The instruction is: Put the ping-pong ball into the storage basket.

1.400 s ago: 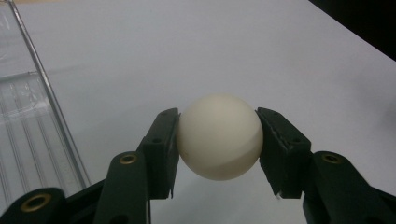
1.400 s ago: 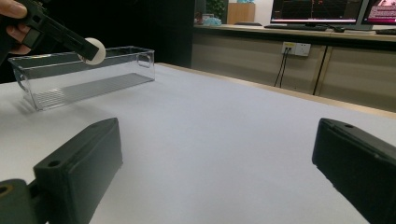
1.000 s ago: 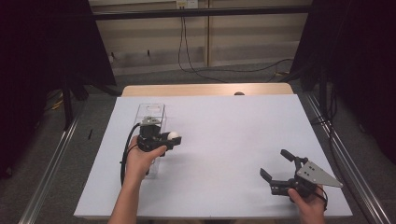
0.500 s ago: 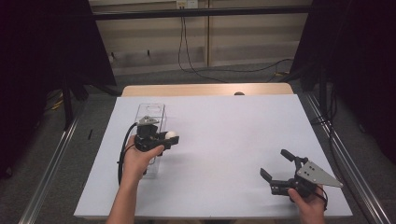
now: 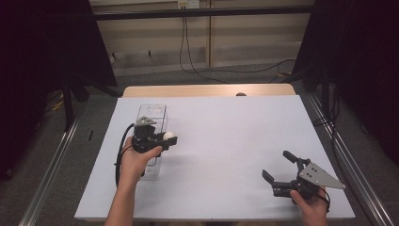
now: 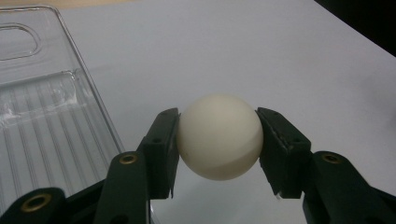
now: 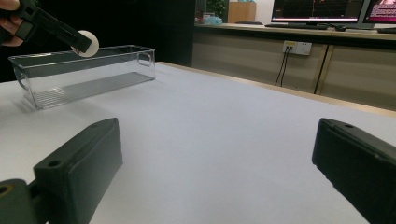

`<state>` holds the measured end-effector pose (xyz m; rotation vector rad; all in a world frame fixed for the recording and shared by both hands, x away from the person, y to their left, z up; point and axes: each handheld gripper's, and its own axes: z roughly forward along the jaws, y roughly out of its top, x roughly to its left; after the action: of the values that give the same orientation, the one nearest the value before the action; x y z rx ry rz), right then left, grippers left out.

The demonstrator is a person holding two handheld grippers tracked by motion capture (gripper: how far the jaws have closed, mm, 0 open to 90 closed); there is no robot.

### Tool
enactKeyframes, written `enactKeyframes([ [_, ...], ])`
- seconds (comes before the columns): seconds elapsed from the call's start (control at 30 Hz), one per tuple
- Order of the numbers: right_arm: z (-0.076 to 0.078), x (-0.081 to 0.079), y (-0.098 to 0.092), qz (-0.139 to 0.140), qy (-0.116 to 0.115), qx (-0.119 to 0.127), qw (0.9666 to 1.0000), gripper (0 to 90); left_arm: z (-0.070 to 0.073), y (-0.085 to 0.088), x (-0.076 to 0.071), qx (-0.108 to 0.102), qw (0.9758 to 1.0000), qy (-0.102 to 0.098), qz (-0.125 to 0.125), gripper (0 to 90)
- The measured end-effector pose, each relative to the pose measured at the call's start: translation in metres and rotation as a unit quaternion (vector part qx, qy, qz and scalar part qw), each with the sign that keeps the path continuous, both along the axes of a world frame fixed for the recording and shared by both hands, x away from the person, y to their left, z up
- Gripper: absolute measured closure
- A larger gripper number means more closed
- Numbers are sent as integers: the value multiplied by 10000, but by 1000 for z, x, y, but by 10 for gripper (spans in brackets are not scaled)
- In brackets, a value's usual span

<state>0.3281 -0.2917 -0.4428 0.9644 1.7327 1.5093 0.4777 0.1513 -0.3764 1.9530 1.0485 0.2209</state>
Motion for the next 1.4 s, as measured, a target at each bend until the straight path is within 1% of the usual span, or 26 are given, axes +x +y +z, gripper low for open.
enactKeyframes([
  [0.1, 0, 0, 0, 9, -1, 9, 10000, 11, 1, 2, 0, 64, 10000, -14, 12, 512],
  [0.17, 0, 0, 0, 4, 10, 23, 10000, 11, 1, 2, 0, -40, 10000, 7, 42, 512],
  [0.2, 0, 0, 0, 5, 18, 26, 10000, 11, 2, 3, 0, -18, 10000, 7, 26, 511],
  [0.23, 0, 0, 0, 0, 23, 25, 10000, 11, 2, 3, 0, -56, 10000, 6, 56, 512],
  [0.27, 0, 0, 0, -3, 12, 23, 10000, 11, 2, 4, 0, -14, 10000, 6, 33, 512],
  [0.3, 0, 0, 0, -8, 9, 25, 10000, 11, 3, 5, 0, -34, 10000, -18, 33, 511],
  [0.4, 0, 0, 0, 26, 12, 5, 10000, 12, 3, 7, 0, -7, 10000, -10, 73, 512],
  [0.43, 0, 0, 0, 25, 2, -2, 10000, 12, 3, 8, 0, -31, 10000, -5, 47, 511],
  [0.5, 0, 0, 0, 11, 12, 15, 10000, 12, 3, 8, 0, -72, 9999, -10, 96, 511],
  [0.57, 0, 0, 0, 18, 11, 9, 10000, 12, 4, 9, 0, -90, 9999, -8, 92, 512],
  [0.63, 0, 0, -1, 15, 17, 13, 10000, 12, 4, 10, 0, -28, 10000, -30, 82, 511],
  [0.67, 0, 0, -1, 18, 18, 13, 10000, 12, 4, 10, 0, -61, 9999, -25, 102, 511],
  [0.73, 0, 0, -1, 26, 17, 9, 10000, 12, 4, 11, 1, -31, 9999, -30, 113, 511],
  [0.77, 0, 0, -1, 25, 16, 12, 10000, 12, 4, 11, 0, -77, 9999, -14, 135, 512],
  [0.83, 0, 0, -1, 25, 17, 13, 10000, 12, 4, 13, 1, -16, 9999, -40, 136, 512],
  [1.07, 1, 0, 0, 15, 1, 23, 10000, 12, 5, 15, 0, -18, 9998, -53, 175, 512],
  [1.17, 0, 0, 0, 14, 7, 26, 10000, 12, 5, 17, -1, 17, 9998, -75, 166, 512],
  [1.3, 1, 0, 0, 15, 2, 24, 10000, 12, 6, 18, -1, 2, 9998, -54, 167, 512],
  [1.37, 1, 0, 0, 17, 15, 29, 10000, 12, 6, 19, -1, 16, 9998, -83, 203, 511],
  [1.4, 0, 0, 0, 17, 5, 27, 10000, 12, 6, 19, -1, -1, 9998, -77, 178, 512],
])
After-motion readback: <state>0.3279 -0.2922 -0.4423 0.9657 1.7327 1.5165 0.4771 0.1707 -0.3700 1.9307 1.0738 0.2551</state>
